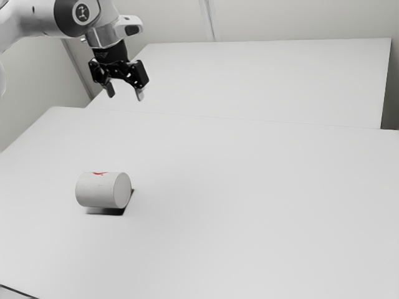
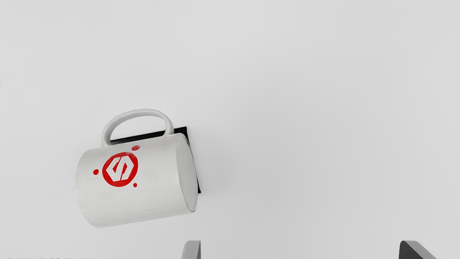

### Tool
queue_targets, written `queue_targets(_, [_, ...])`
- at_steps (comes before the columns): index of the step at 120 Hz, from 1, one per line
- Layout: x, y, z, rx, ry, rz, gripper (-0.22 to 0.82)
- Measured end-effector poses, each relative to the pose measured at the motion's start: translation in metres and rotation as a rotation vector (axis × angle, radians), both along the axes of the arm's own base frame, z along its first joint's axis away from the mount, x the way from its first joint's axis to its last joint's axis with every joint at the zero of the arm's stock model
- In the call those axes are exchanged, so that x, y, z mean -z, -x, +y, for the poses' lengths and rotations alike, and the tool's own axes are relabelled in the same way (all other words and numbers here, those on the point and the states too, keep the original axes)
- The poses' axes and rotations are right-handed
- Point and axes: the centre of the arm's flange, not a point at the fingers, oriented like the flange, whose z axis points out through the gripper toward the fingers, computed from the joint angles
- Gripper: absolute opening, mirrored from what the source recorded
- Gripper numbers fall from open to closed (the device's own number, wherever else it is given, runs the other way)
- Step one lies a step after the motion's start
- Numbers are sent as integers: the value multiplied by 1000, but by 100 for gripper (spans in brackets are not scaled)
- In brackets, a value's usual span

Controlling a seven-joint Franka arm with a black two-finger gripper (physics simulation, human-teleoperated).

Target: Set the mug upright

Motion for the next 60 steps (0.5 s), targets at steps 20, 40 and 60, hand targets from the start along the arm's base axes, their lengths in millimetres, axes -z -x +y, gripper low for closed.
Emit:
queue_targets(20, [0,3,2,-5,-2,3,60])
queue_targets(40, [12,7,18,-38,48,43,60])
queue_targets(60, [37,16,48,-111,142,98,60])
